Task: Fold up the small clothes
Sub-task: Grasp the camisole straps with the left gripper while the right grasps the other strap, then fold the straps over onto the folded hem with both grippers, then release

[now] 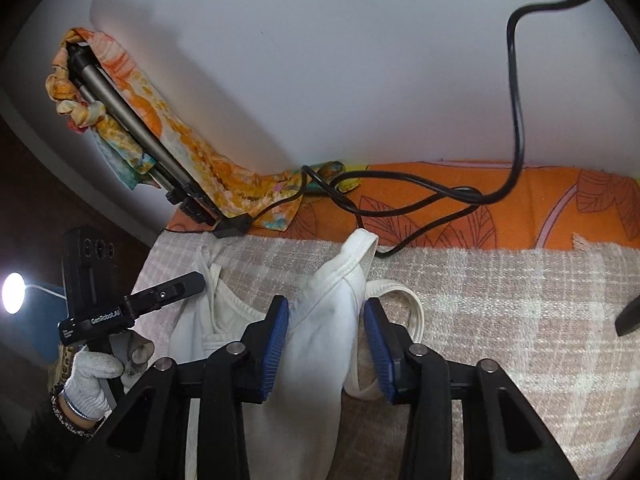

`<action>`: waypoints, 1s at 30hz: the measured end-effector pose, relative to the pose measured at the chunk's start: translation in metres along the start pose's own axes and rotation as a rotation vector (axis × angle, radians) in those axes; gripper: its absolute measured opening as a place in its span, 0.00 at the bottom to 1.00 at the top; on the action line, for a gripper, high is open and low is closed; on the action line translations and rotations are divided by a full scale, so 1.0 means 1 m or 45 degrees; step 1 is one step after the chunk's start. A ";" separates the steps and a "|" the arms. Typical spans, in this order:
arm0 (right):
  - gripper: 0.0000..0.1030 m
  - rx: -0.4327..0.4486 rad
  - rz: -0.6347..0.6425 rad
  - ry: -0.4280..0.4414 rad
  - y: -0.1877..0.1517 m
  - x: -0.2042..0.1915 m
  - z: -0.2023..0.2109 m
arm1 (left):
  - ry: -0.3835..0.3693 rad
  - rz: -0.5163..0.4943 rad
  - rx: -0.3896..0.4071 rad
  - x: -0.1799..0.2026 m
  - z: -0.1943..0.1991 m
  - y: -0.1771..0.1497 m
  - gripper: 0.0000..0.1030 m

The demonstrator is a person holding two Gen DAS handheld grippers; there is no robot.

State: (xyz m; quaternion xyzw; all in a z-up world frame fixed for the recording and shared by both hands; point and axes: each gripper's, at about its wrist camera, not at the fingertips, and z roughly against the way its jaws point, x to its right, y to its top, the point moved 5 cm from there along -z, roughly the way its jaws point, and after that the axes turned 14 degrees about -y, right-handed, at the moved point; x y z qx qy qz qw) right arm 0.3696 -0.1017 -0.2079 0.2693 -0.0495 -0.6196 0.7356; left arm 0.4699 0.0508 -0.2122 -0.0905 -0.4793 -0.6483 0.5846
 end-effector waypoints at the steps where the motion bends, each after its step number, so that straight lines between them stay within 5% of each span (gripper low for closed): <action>1: 0.25 -0.005 0.001 -0.007 0.000 0.000 -0.002 | 0.004 -0.003 -0.006 0.001 -0.003 0.000 0.15; 6: 0.06 0.014 0.019 -0.020 0.000 -0.005 0.001 | -0.047 -0.019 0.047 0.009 0.003 0.004 0.07; 30: 0.05 0.247 0.092 -0.011 -0.021 -0.047 0.125 | -0.144 -0.164 0.146 0.093 0.098 -0.034 0.06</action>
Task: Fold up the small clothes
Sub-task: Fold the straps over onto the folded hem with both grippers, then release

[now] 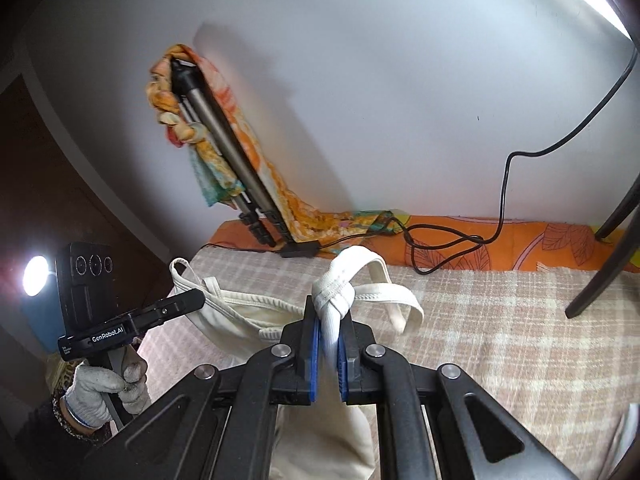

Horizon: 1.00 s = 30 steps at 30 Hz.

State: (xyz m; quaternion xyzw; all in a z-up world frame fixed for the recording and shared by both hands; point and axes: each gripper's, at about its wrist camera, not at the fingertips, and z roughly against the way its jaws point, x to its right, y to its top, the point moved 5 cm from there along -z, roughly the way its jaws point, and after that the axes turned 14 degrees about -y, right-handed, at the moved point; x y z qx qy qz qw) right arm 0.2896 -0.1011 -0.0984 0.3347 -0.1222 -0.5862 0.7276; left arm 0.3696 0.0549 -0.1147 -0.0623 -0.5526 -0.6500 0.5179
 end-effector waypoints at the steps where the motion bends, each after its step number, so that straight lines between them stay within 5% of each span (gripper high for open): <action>1: 0.05 0.006 0.001 0.000 -0.004 -0.002 0.007 | -0.001 -0.002 0.000 0.005 0.004 -0.004 0.05; 15: 0.05 0.002 0.096 -0.027 -0.092 -0.037 0.066 | 0.031 -0.065 -0.070 0.051 0.055 -0.090 0.04; 21: 0.05 -0.062 0.119 -0.062 -0.143 -0.035 0.061 | 0.101 -0.112 -0.190 0.049 0.058 -0.144 0.04; 30: 0.06 -0.121 0.062 -0.087 -0.188 -0.022 0.051 | 0.177 -0.197 -0.283 0.046 0.059 -0.175 0.04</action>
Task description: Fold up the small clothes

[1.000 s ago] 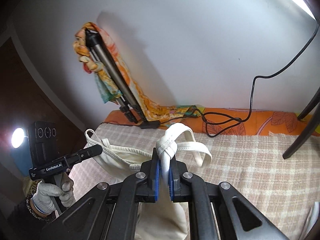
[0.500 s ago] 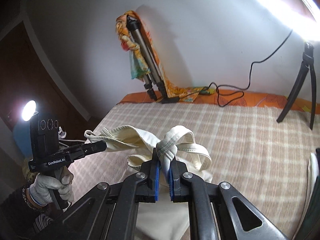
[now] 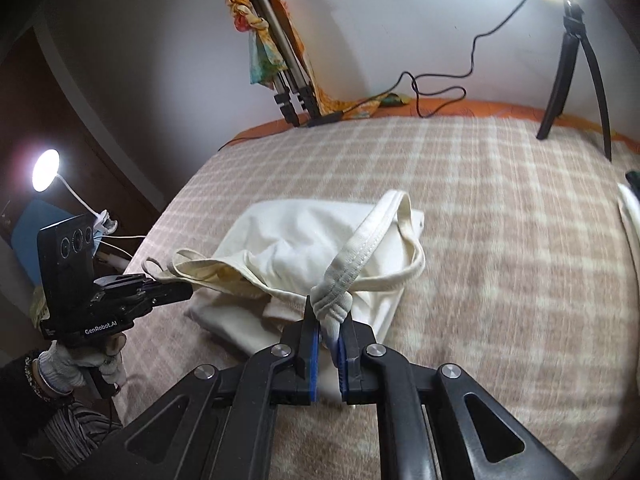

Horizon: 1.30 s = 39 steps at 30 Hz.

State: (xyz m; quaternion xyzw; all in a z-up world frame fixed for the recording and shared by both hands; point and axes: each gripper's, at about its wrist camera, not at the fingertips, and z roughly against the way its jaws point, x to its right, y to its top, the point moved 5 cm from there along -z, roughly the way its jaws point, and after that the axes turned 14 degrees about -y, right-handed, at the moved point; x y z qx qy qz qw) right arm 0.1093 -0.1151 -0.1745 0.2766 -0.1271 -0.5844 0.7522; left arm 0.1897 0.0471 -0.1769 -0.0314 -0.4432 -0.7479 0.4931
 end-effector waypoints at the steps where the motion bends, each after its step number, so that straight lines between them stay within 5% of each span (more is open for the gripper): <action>1: 0.07 -0.001 -0.008 0.002 -0.003 0.002 0.000 | 0.007 -0.011 -0.010 0.001 0.000 -0.002 0.04; 7: 0.11 -0.004 -0.040 0.019 -0.017 0.008 0.013 | 0.069 -0.090 -0.067 0.011 0.008 -0.018 0.10; 9: 0.21 -0.016 -0.011 -0.014 -0.020 0.007 0.018 | 0.093 -0.102 -0.090 0.011 0.013 -0.024 0.14; 10: 0.39 -0.024 0.010 -0.032 -0.023 0.007 0.021 | 0.095 -0.105 -0.103 0.011 0.016 -0.026 0.14; 11: 0.42 -0.030 0.035 -0.054 -0.026 0.006 0.025 | 0.102 -0.111 -0.116 0.011 0.019 -0.029 0.14; 15: 0.42 -0.017 0.098 -0.090 -0.032 0.006 0.044 | 0.099 -0.111 -0.133 0.018 0.040 -0.040 0.14; 20: 0.36 0.104 0.104 -0.090 -0.026 0.003 0.078 | 0.069 -0.151 -0.024 0.038 0.067 -0.023 0.14; 25: 0.28 0.163 0.118 -0.106 -0.004 -0.008 0.069 | 0.051 -0.175 0.020 0.049 0.043 0.009 0.14; 33: 0.23 0.028 0.189 -0.182 0.004 -0.021 0.009 | 0.068 -0.176 -0.083 0.046 -0.020 0.018 0.14; 39: 0.23 -0.162 0.264 -0.090 -0.023 -0.034 -0.019 | 0.154 -0.107 -0.214 0.010 -0.027 -0.007 0.14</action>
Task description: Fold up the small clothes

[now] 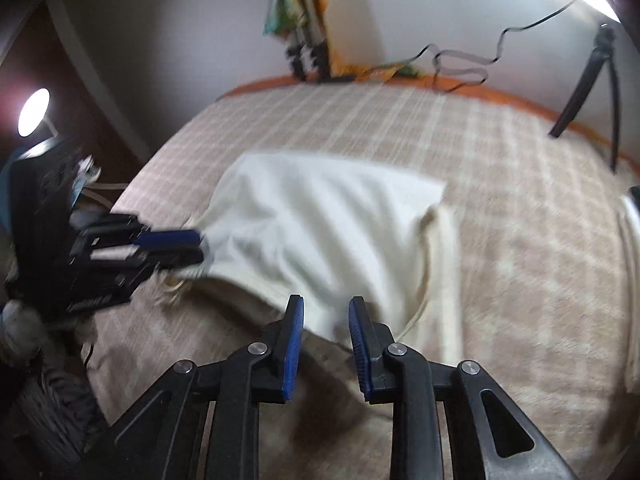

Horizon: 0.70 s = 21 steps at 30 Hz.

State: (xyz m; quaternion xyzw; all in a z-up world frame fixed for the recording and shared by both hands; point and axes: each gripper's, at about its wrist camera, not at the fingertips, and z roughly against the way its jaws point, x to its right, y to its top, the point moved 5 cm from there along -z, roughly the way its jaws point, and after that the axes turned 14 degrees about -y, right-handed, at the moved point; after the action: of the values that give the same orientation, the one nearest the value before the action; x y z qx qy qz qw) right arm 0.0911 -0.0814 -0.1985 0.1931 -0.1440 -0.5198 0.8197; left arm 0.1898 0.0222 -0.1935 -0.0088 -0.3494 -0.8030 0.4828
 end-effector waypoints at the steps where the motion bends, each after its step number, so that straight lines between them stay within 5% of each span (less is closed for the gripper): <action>1: 0.23 -0.006 0.036 -0.007 -0.003 -0.005 0.000 | -0.009 0.013 0.005 -0.003 0.003 -0.004 0.15; 5: 0.25 0.018 0.044 0.079 -0.004 -0.006 0.017 | 0.044 0.007 0.035 -0.006 0.019 -0.008 0.15; 12: 0.26 0.194 -0.160 0.079 0.035 0.027 0.039 | -0.044 -0.034 0.164 0.022 0.026 0.020 0.15; 16: 0.26 0.216 -0.229 -0.024 0.053 0.037 0.024 | -0.075 -0.070 0.134 0.037 0.008 0.031 0.15; 21: 0.26 0.176 -0.248 -0.003 0.071 0.037 -0.002 | -0.064 -0.077 0.056 0.035 -0.015 0.031 0.15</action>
State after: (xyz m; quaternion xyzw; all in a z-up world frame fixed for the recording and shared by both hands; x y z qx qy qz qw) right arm 0.1644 -0.0875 -0.1659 0.2615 -0.1609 -0.5861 0.7498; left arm 0.2003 -0.0223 -0.1754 -0.0076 -0.3789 -0.8090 0.4494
